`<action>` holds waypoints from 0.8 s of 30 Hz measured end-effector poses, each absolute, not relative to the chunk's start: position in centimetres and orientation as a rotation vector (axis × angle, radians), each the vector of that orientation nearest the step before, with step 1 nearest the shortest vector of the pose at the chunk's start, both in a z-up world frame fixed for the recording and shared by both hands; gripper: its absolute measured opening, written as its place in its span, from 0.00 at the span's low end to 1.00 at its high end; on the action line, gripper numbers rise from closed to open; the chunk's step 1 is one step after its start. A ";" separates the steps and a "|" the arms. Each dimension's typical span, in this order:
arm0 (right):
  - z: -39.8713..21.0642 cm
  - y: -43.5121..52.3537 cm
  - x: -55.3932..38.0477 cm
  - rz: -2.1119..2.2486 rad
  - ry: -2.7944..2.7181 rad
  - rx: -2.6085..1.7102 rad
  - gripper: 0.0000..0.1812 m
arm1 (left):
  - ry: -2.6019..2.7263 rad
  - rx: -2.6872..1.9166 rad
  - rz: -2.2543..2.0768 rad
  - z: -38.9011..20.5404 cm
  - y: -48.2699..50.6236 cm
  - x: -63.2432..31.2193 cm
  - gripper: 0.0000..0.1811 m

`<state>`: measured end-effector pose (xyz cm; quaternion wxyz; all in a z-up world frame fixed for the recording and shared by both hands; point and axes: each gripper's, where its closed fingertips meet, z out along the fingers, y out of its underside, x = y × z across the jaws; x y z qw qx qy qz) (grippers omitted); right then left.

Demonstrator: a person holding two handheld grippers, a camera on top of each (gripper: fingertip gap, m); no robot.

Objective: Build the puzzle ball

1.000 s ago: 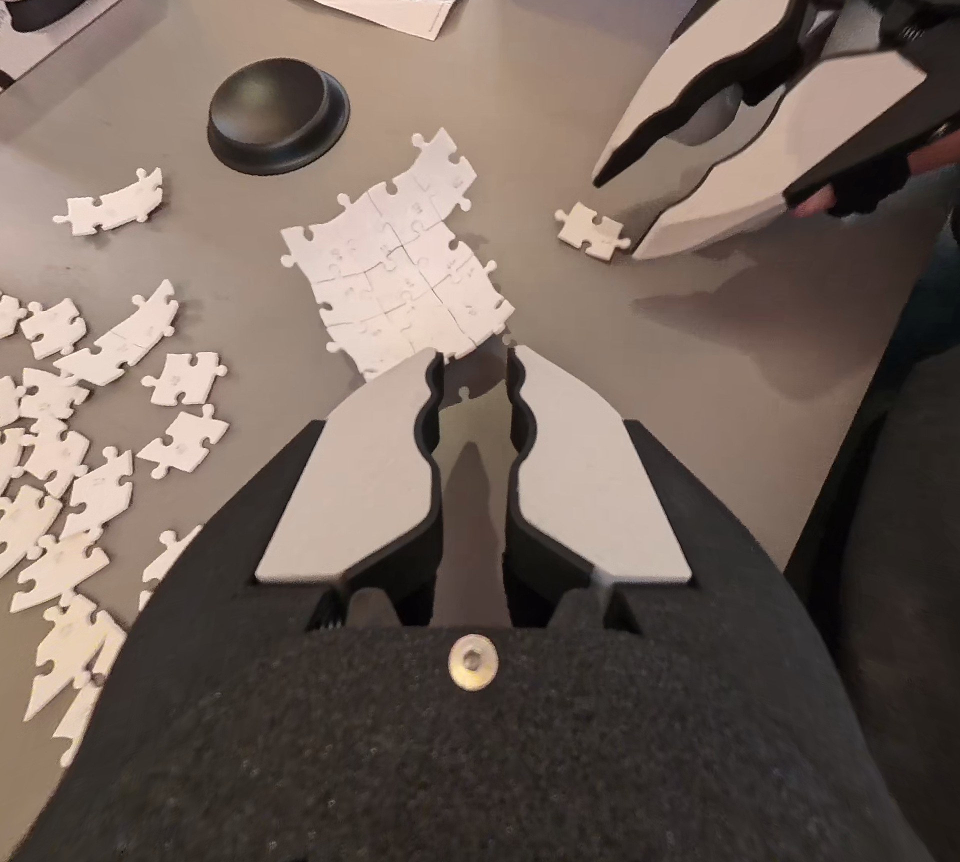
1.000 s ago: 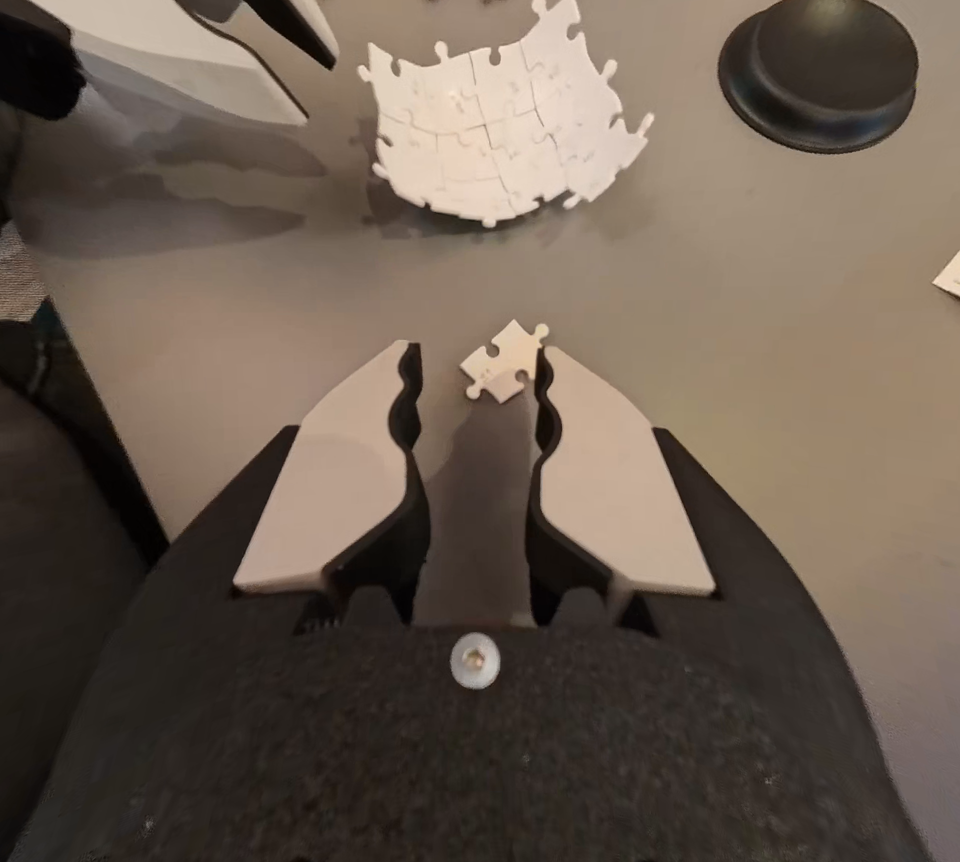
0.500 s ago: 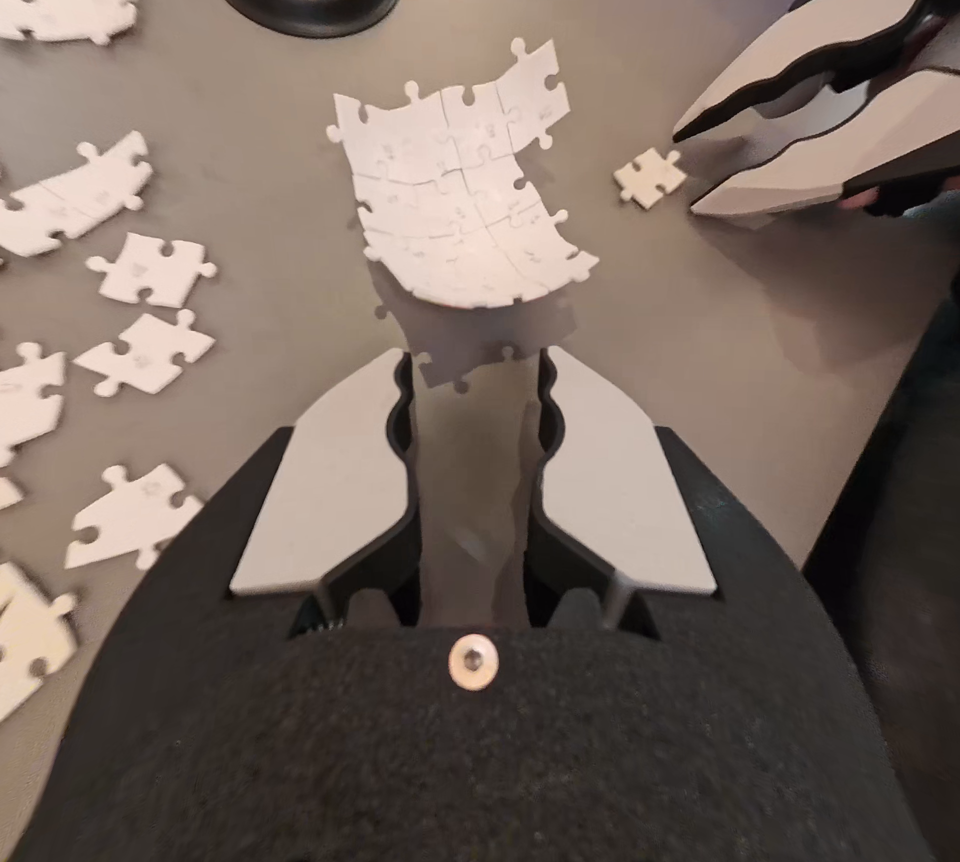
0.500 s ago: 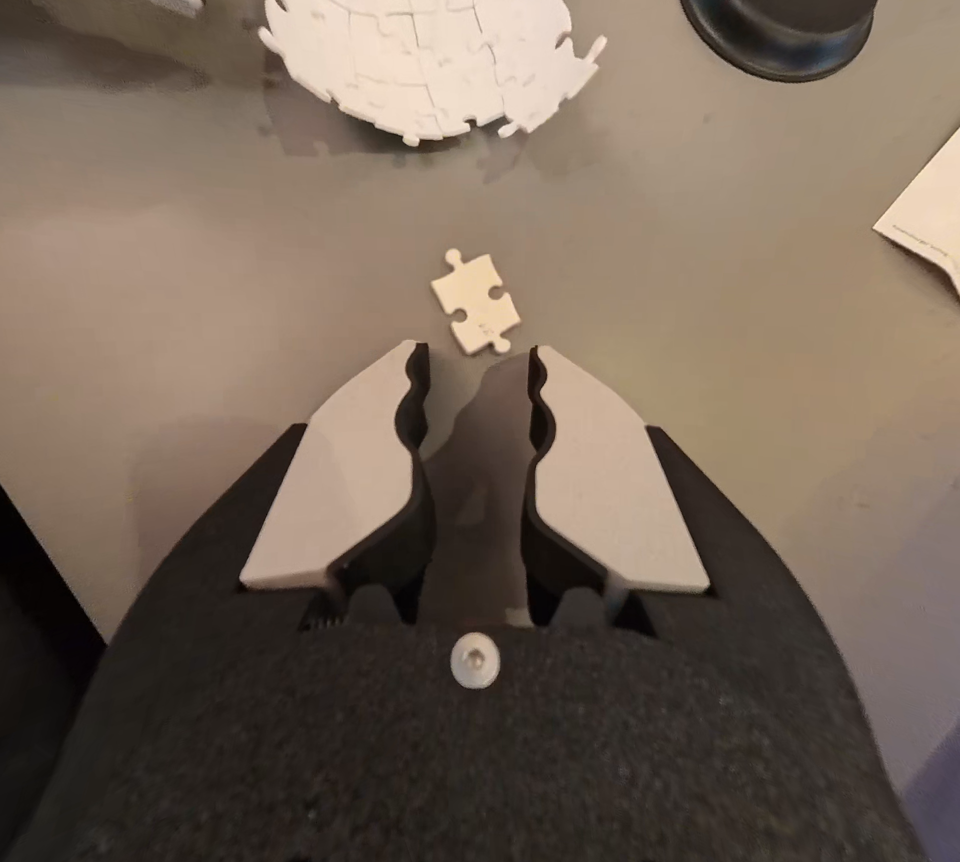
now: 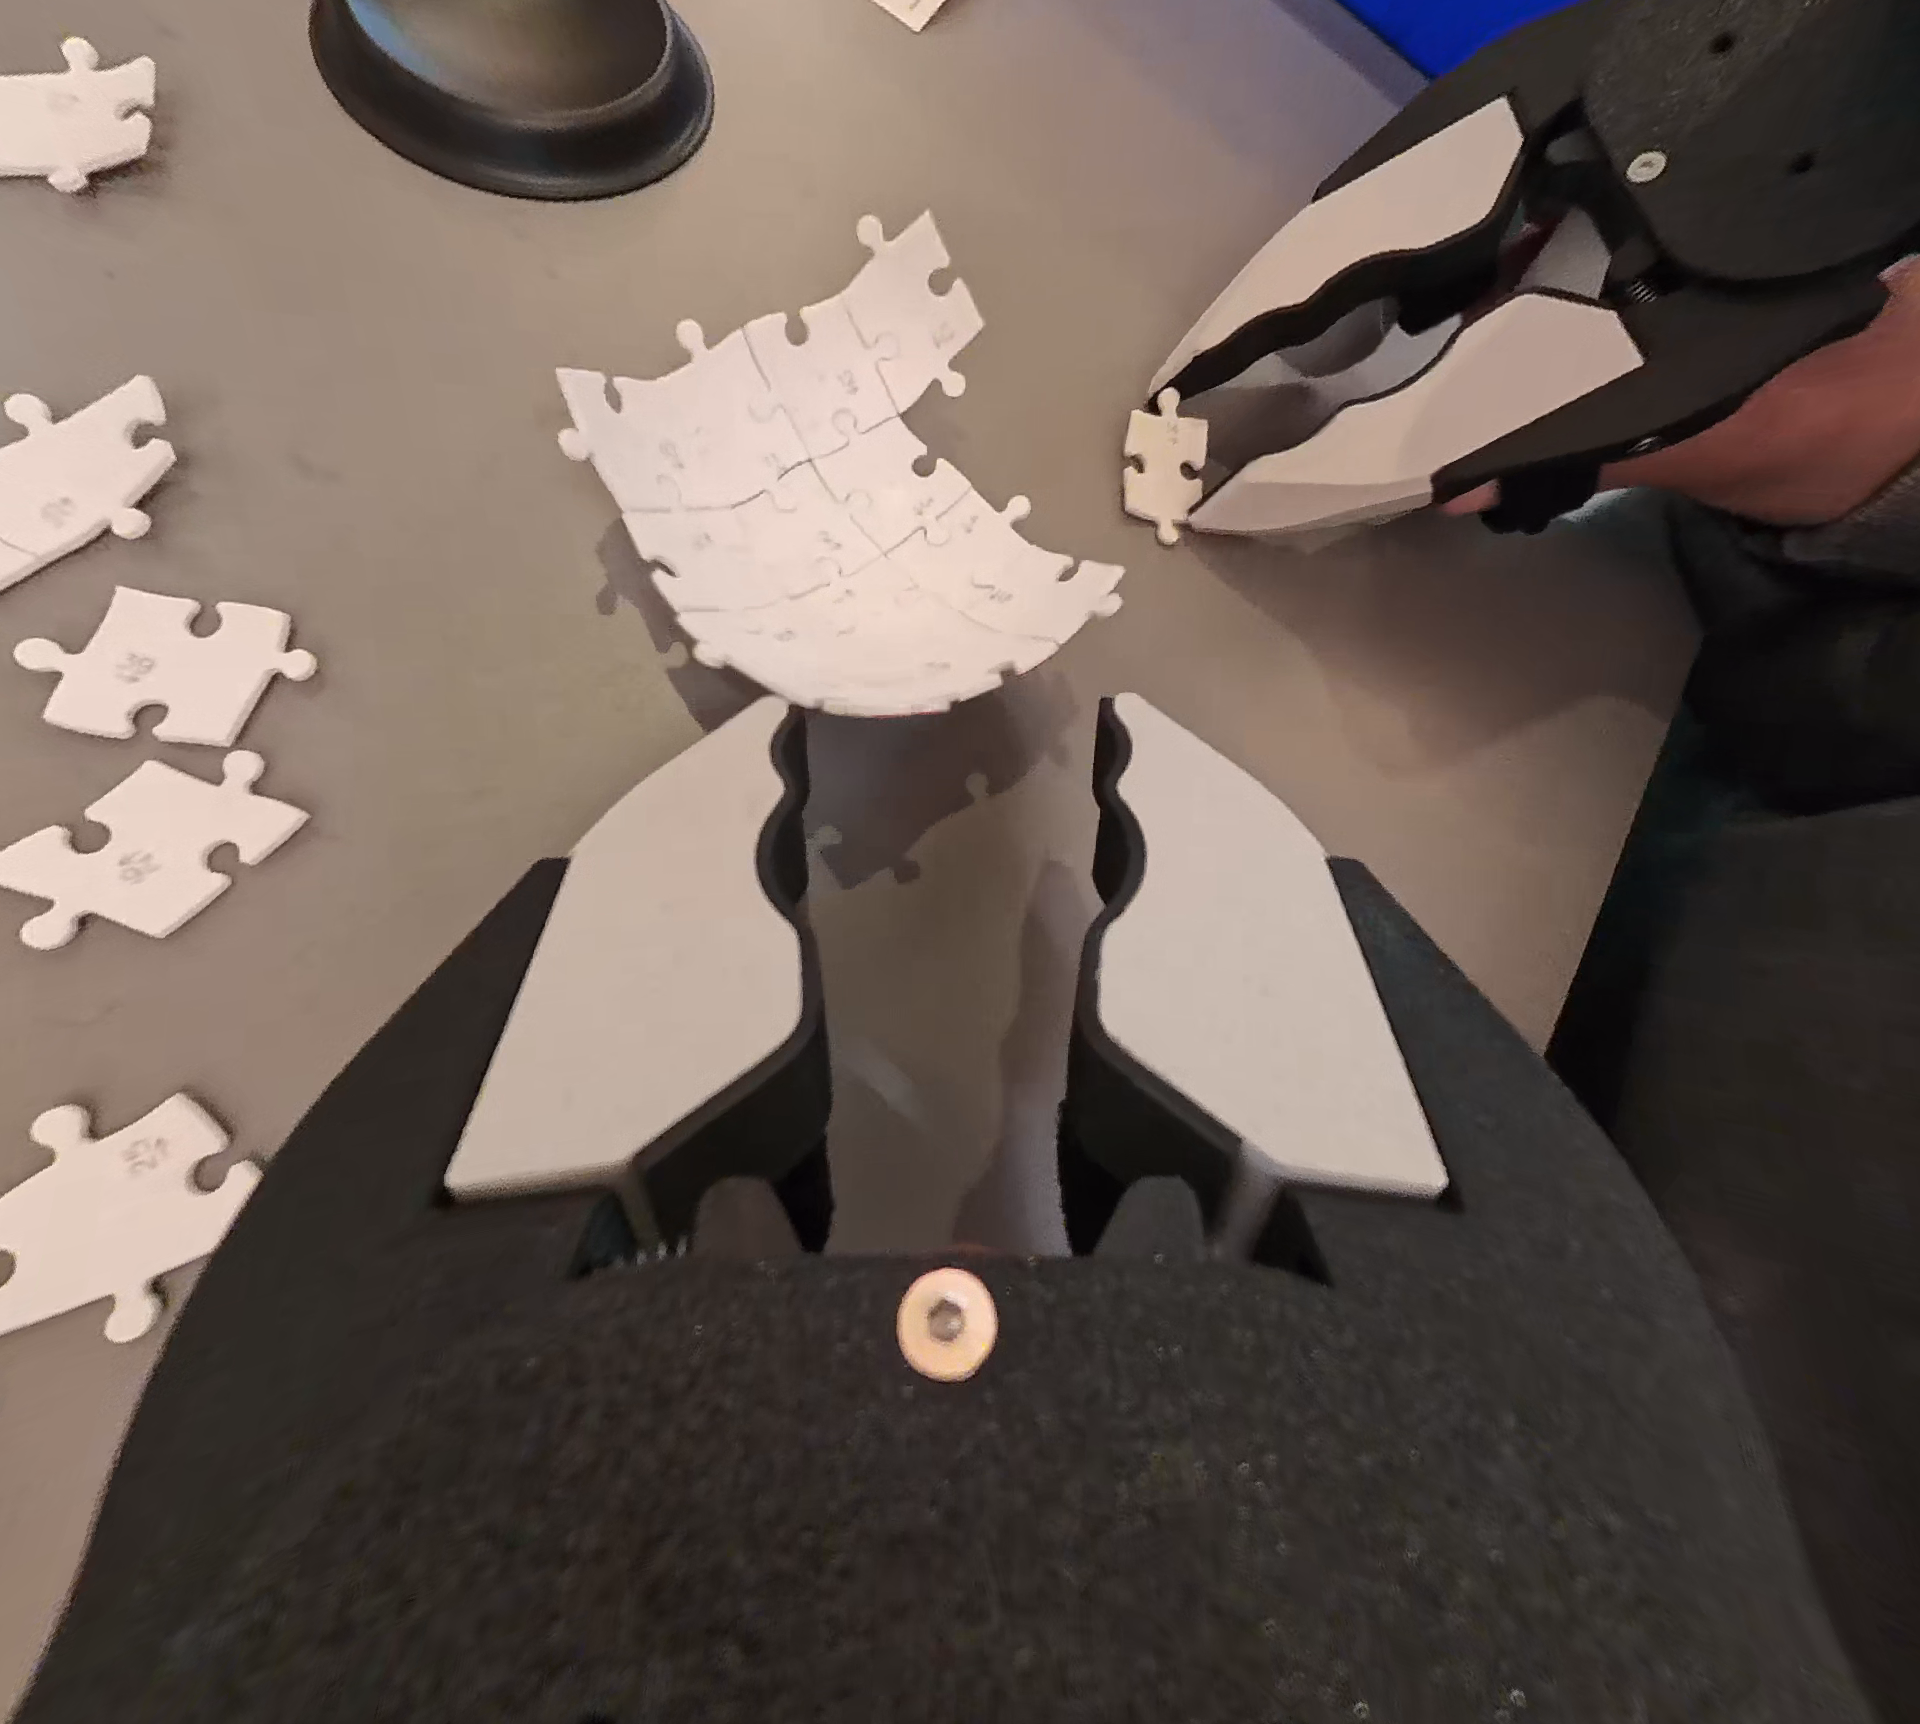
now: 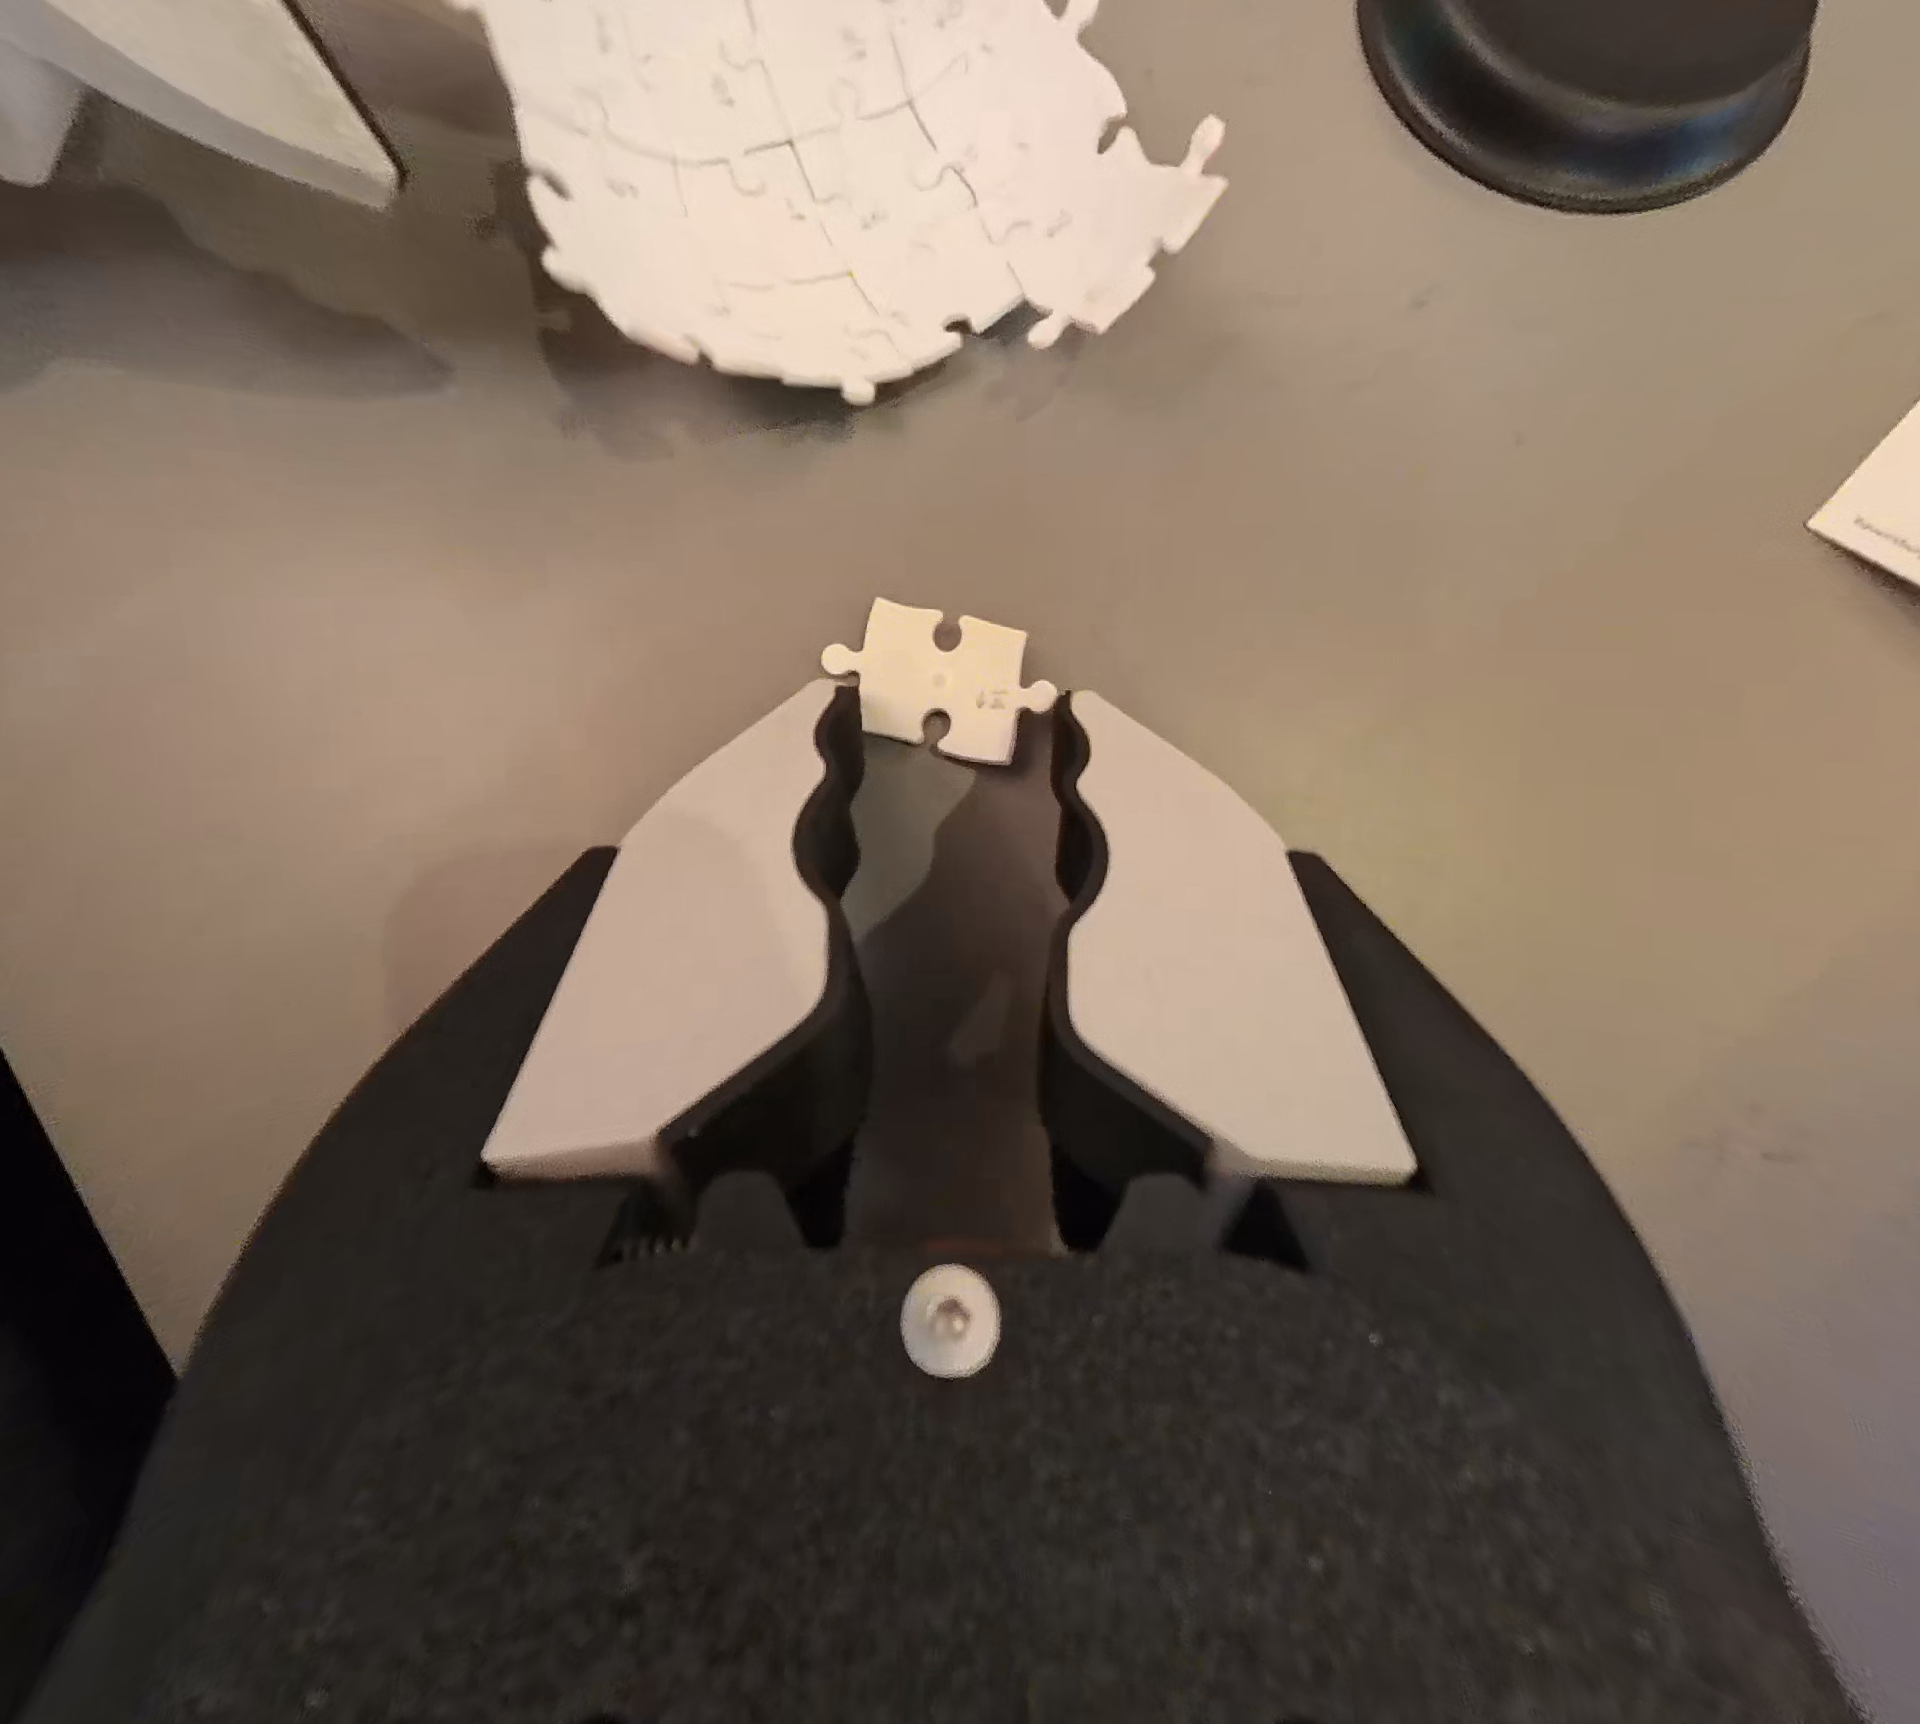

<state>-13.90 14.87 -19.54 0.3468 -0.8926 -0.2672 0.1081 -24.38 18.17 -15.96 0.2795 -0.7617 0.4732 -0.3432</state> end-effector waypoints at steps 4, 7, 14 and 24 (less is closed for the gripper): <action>-19.5 15.5 -14.1 0.269 -0.640 -2.326 0.19 | 1.277 -2.040 -0.909 -16.0 18.2 -24.4 0.29; -19.1 16.1 -14.1 0.302 -0.586 -2.324 0.08 | 1.278 -2.053 -0.900 -16.4 18.4 -24.6 0.29; -18.9 16.3 -14.1 0.388 -0.520 -2.327 0.05 | 1.285 -2.028 -0.953 -15.8 17.8 -24.5 0.27; -16.9 16.2 -14.3 0.622 -0.393 -2.250 0.01 | 1.330 -2.043 -0.905 -16.7 17.4 -24.6 0.28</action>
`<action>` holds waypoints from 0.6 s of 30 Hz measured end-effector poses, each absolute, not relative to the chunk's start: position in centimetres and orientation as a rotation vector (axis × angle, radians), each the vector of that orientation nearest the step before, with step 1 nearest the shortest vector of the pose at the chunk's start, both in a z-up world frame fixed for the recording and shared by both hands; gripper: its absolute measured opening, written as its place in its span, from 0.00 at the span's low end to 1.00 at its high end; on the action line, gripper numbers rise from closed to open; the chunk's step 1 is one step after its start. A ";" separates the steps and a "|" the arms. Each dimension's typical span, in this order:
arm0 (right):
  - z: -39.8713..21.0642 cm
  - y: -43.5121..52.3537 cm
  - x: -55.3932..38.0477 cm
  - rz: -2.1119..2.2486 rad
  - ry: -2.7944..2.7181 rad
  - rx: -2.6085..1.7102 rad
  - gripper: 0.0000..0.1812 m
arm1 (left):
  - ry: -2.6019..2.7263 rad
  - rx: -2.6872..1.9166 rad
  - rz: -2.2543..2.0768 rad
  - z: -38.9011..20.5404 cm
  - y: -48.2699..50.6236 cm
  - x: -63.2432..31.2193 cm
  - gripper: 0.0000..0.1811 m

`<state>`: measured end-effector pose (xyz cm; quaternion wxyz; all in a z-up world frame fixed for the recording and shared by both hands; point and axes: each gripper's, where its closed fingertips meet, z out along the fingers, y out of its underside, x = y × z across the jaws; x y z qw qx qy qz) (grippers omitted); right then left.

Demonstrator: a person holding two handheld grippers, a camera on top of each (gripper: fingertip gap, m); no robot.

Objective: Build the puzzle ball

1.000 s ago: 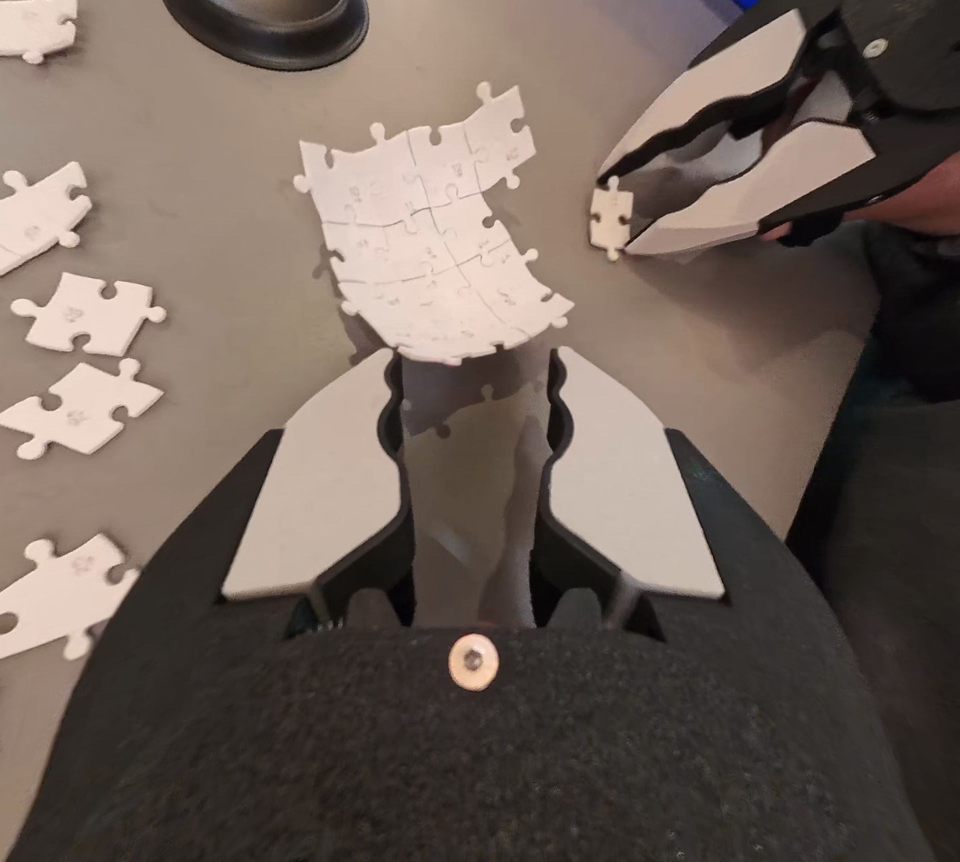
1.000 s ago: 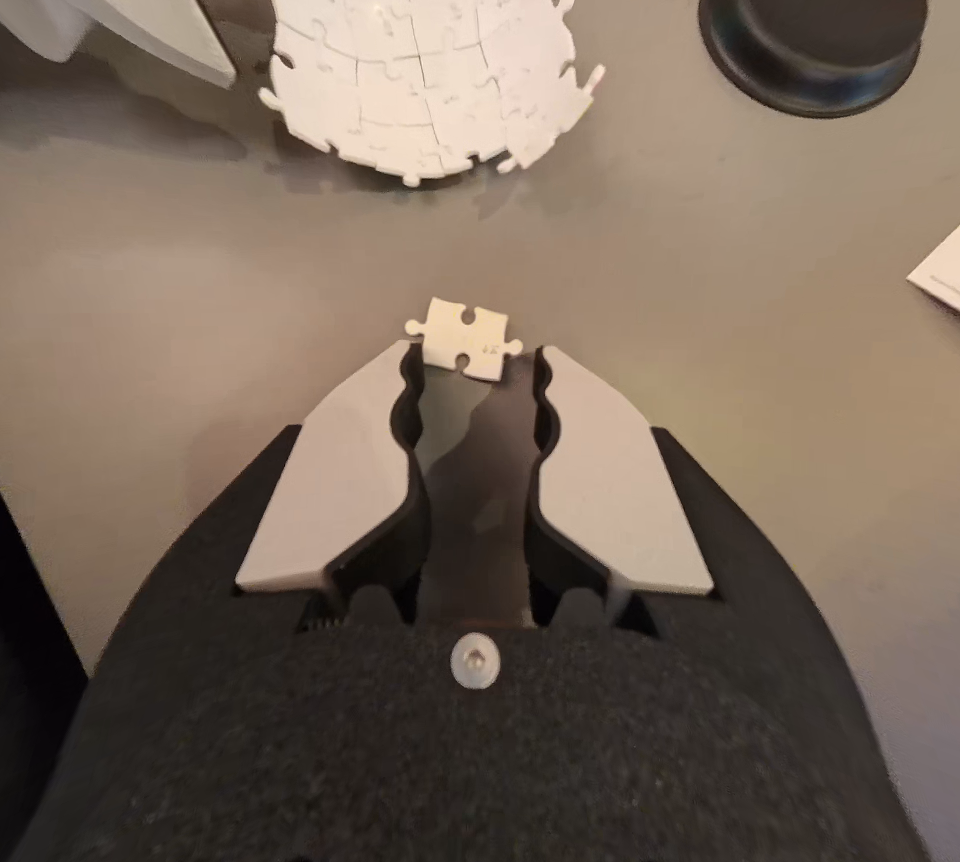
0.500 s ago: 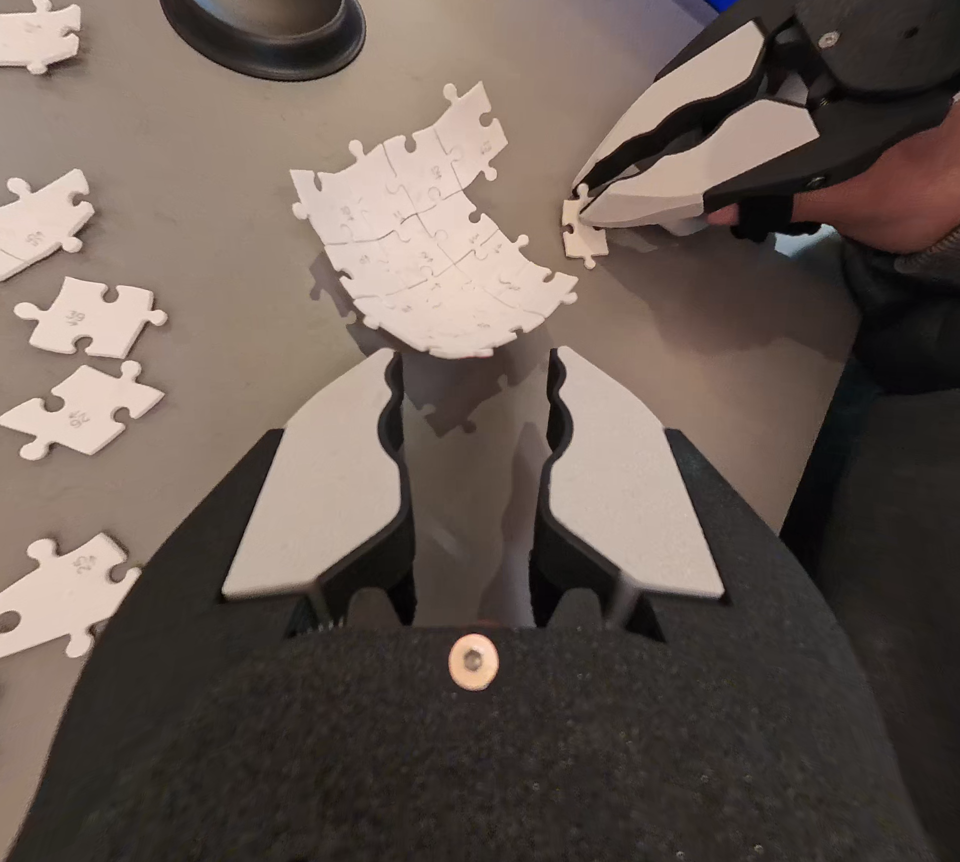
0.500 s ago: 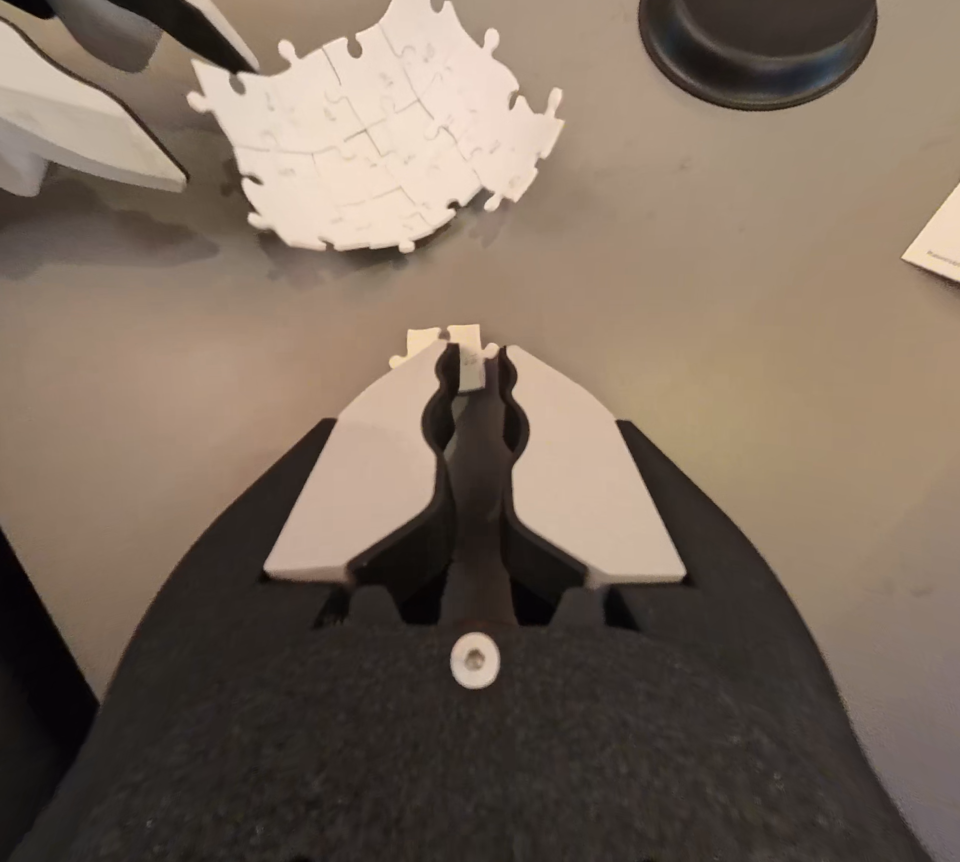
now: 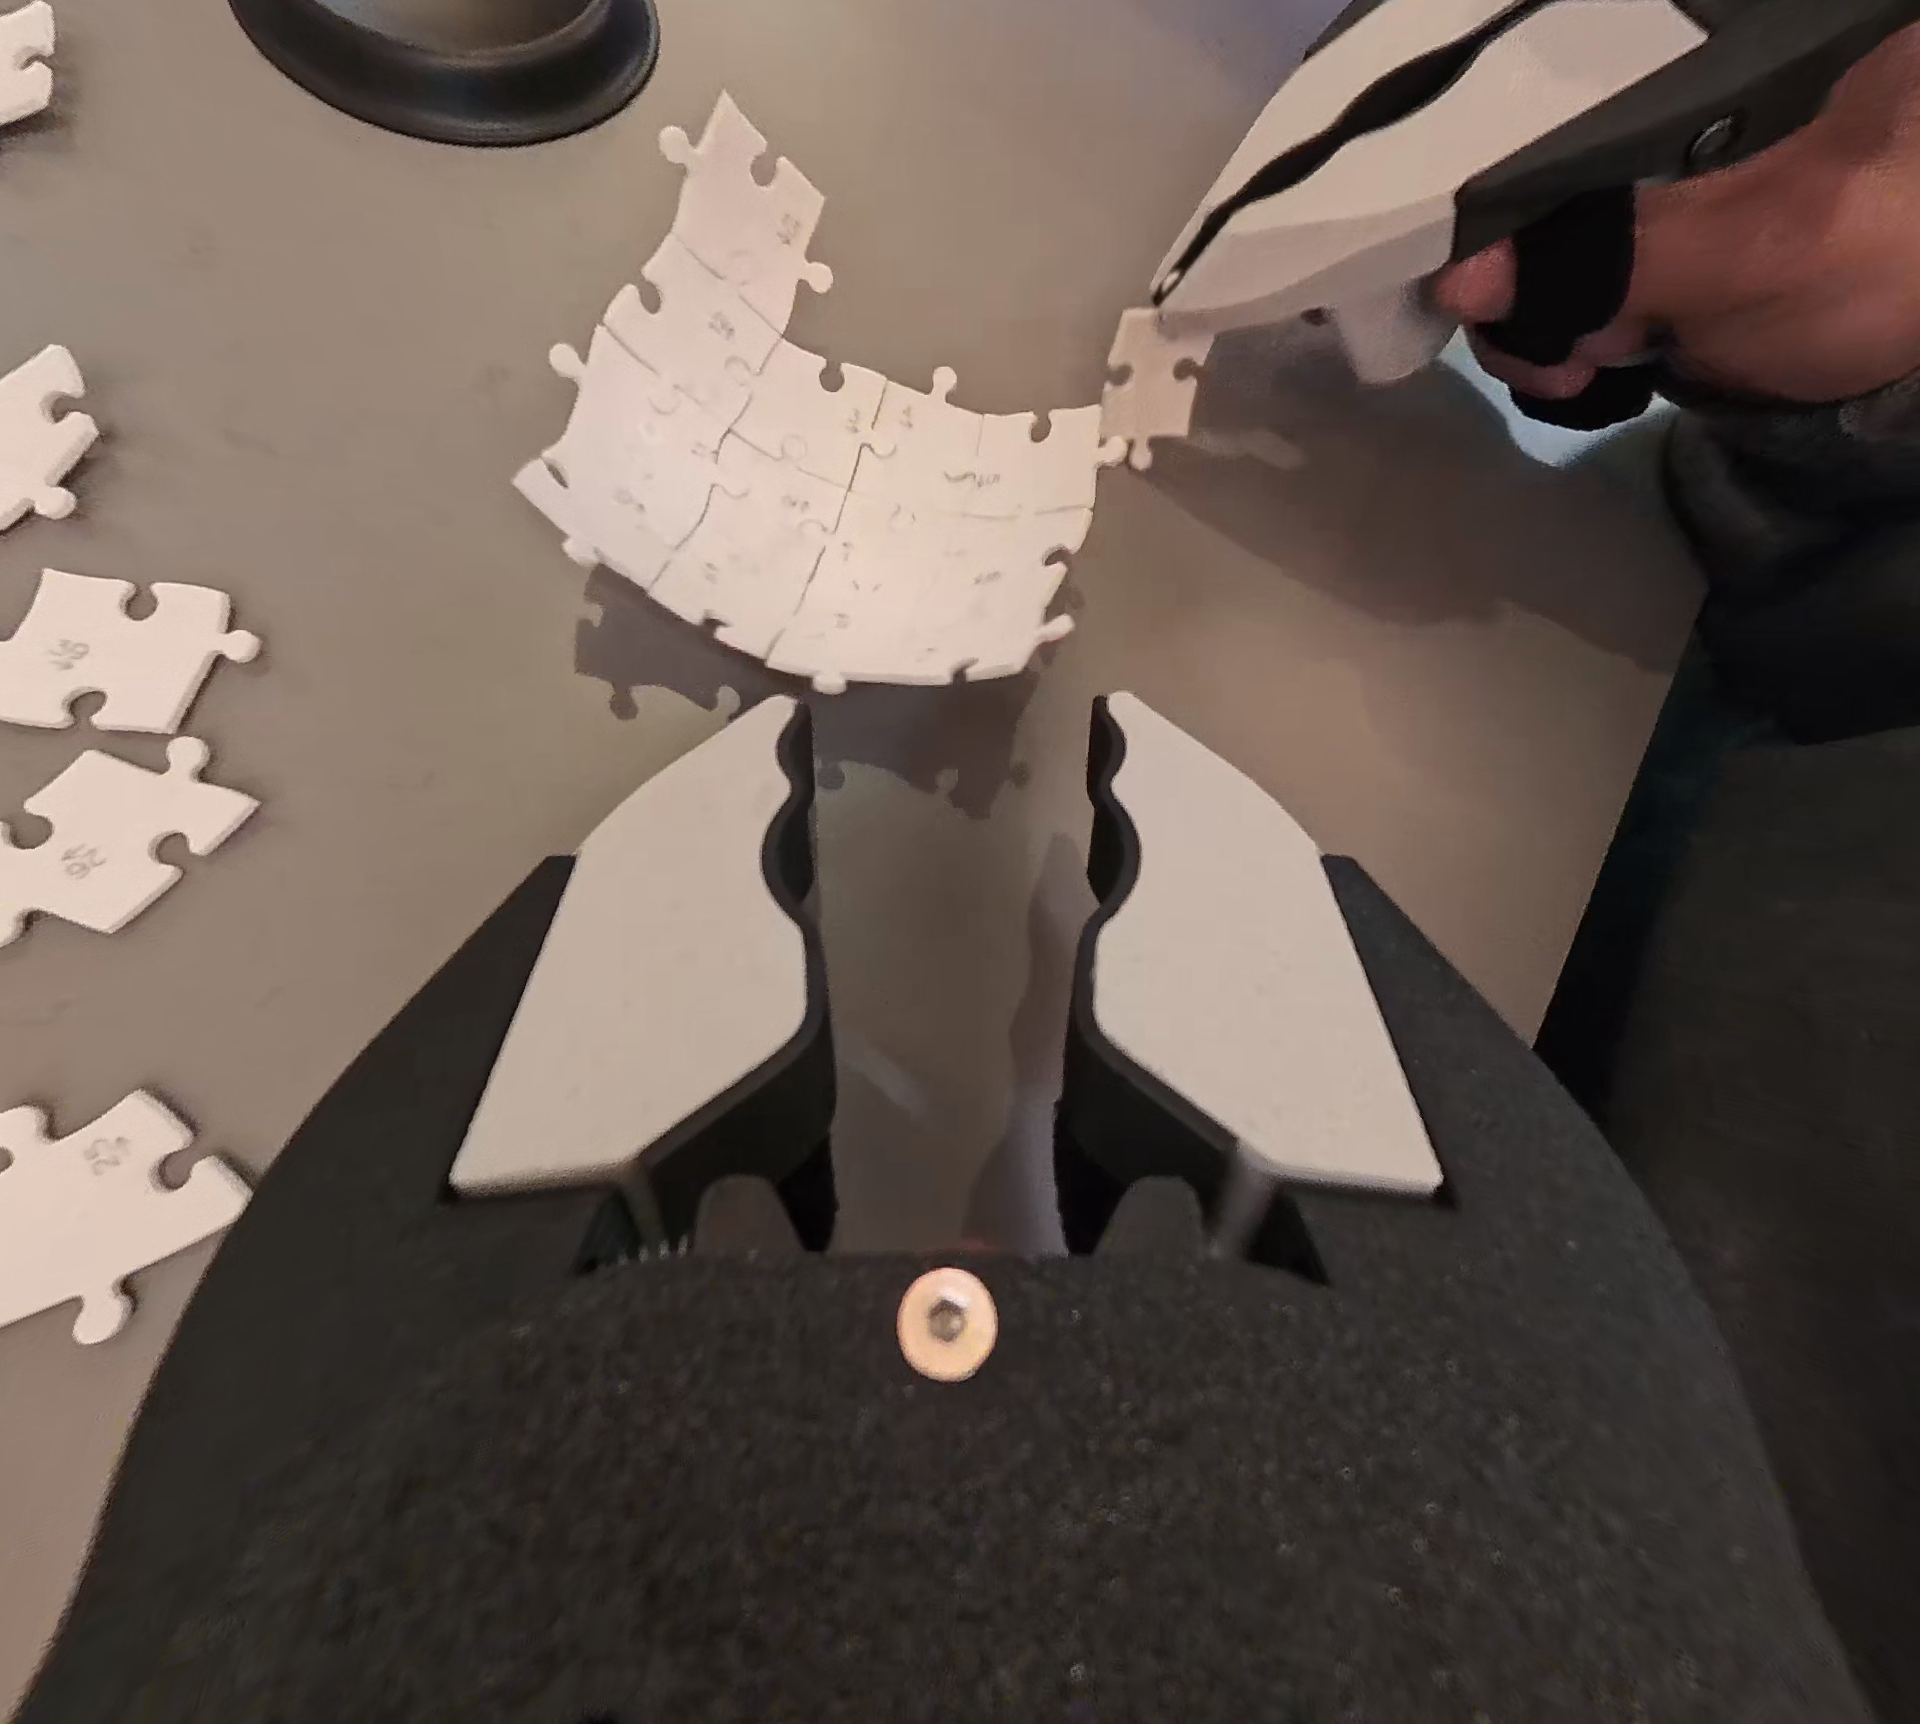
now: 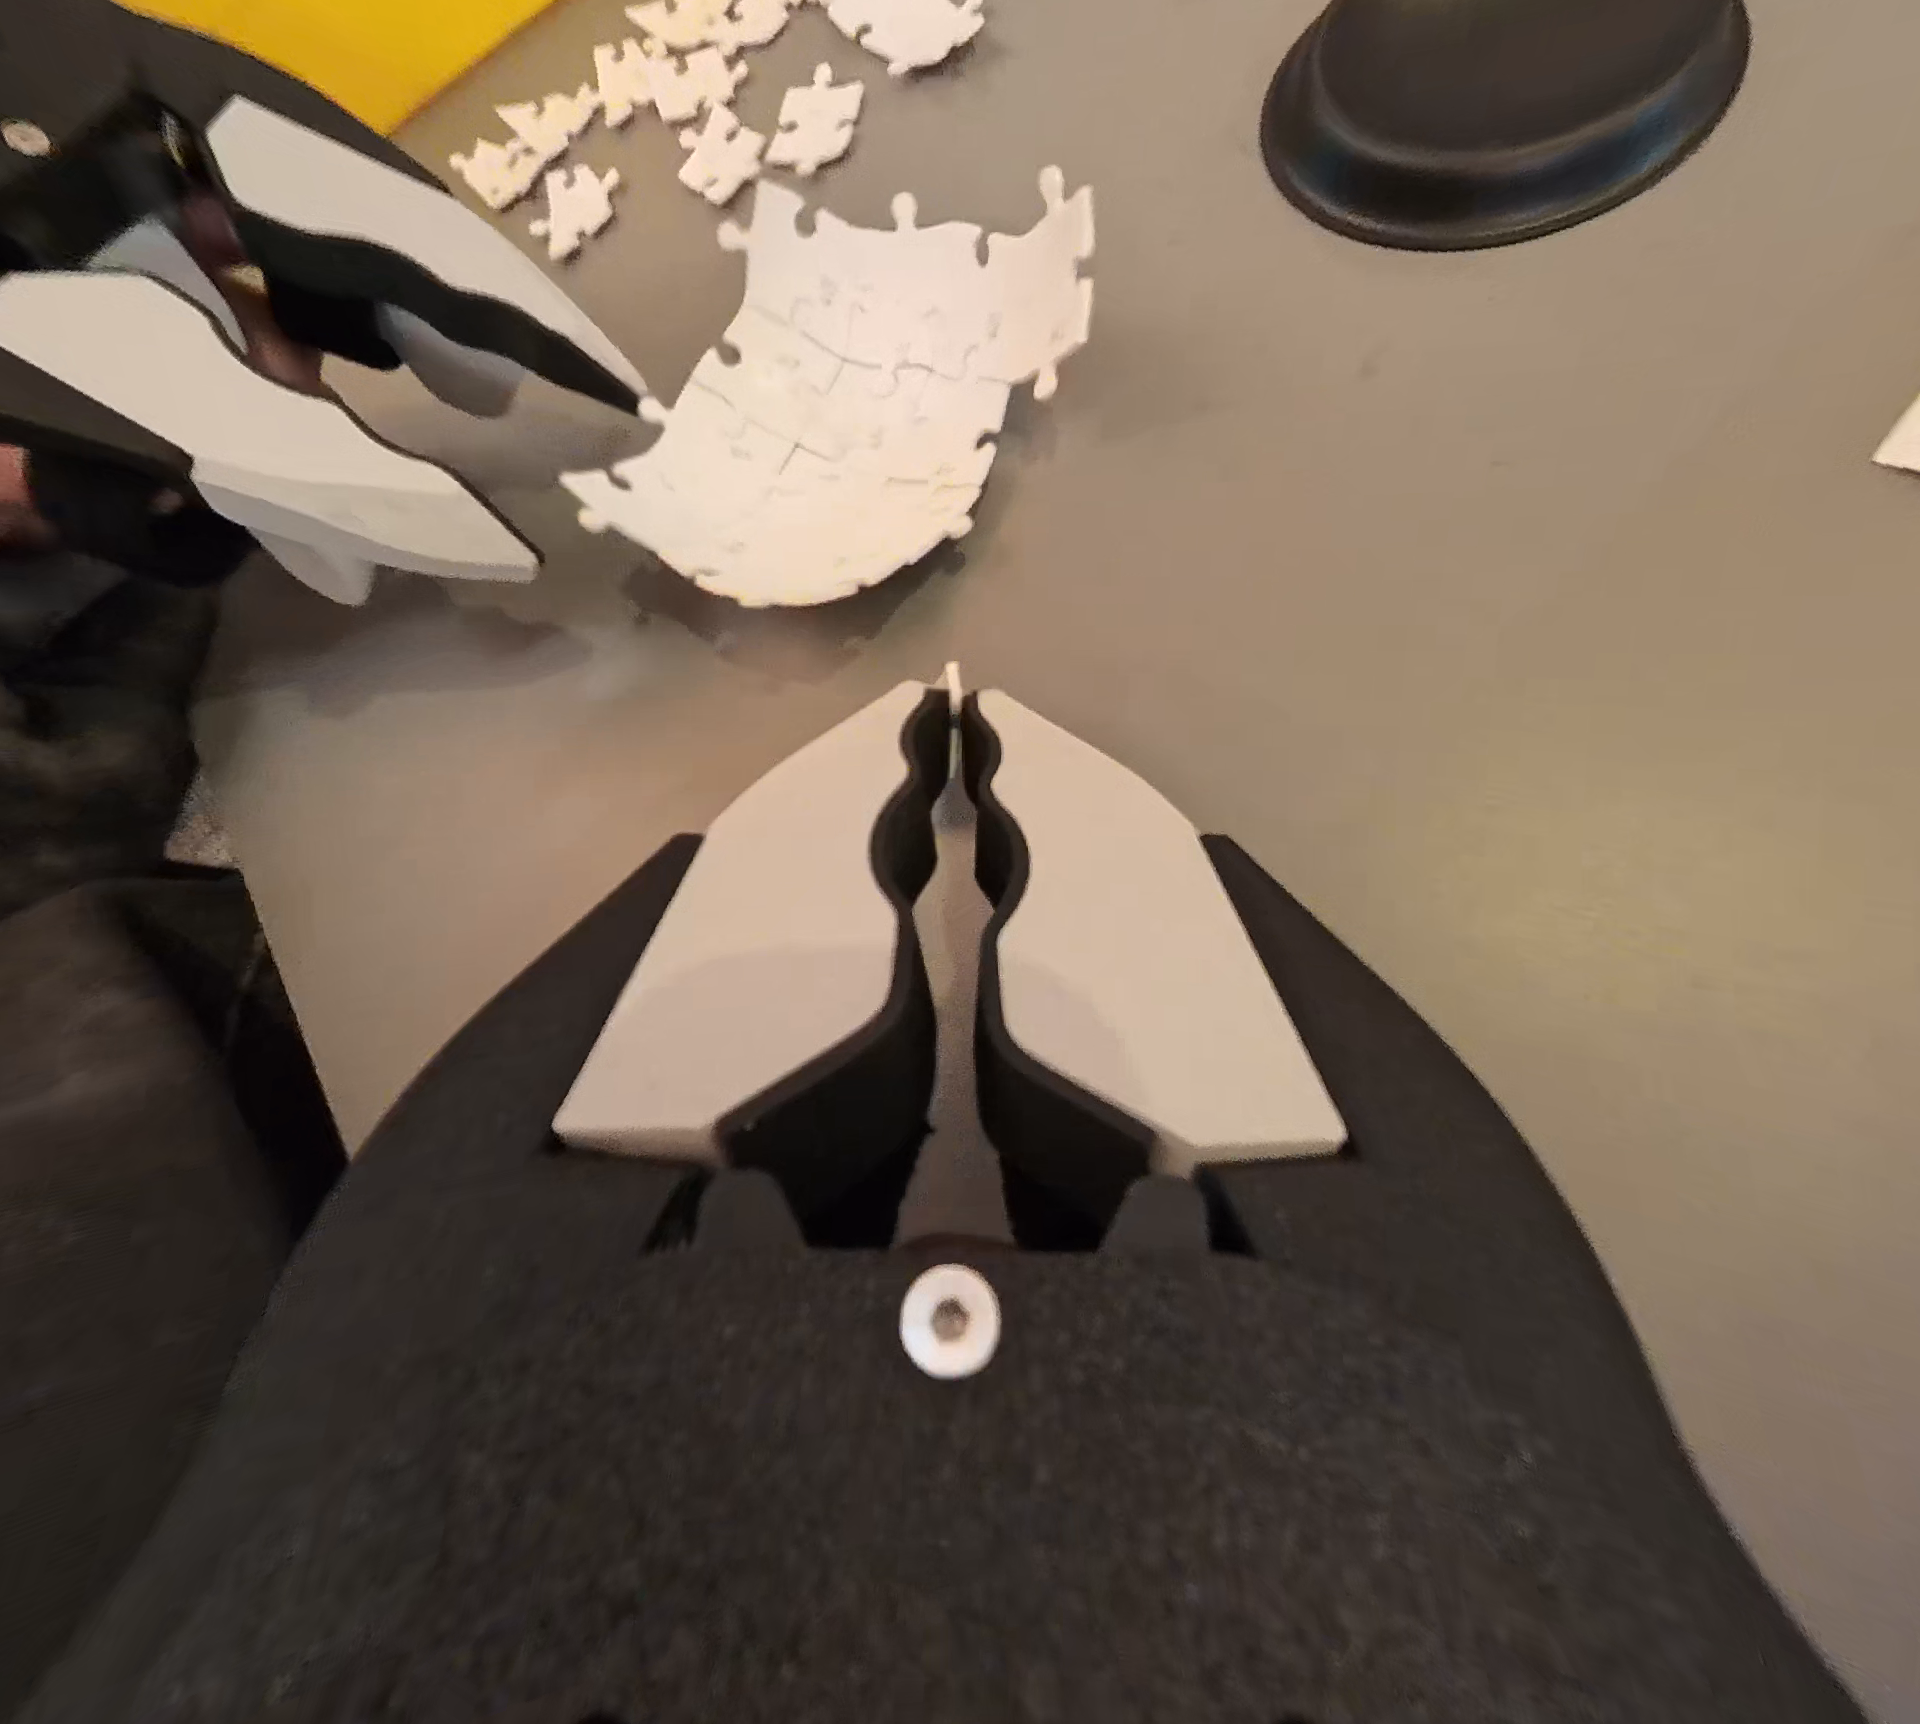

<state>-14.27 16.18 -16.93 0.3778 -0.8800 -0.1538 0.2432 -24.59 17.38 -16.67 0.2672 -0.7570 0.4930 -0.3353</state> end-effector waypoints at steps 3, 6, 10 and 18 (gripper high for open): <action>-16.4 16.8 -13.8 0.662 -0.353 -2.220 0.01 | 1.327 -2.047 -0.906 -16.7 17.5 -24.6 0.28; -15.0 18.3 -13.9 0.760 -0.291 -2.145 0.01 | 1.331 -2.047 -0.904 -16.8 17.4 -24.6 0.28; -14.3 21.0 -14.7 0.838 -0.230 -2.095 0.01 | 1.340 -2.046 -0.902 -16.9 17.3 -24.4 0.28; -16.1 23.8 -15.4 0.815 -0.157 -2.151 0.01 | 1.351 -2.041 -0.923 -16.8 17.0 -24.1 0.28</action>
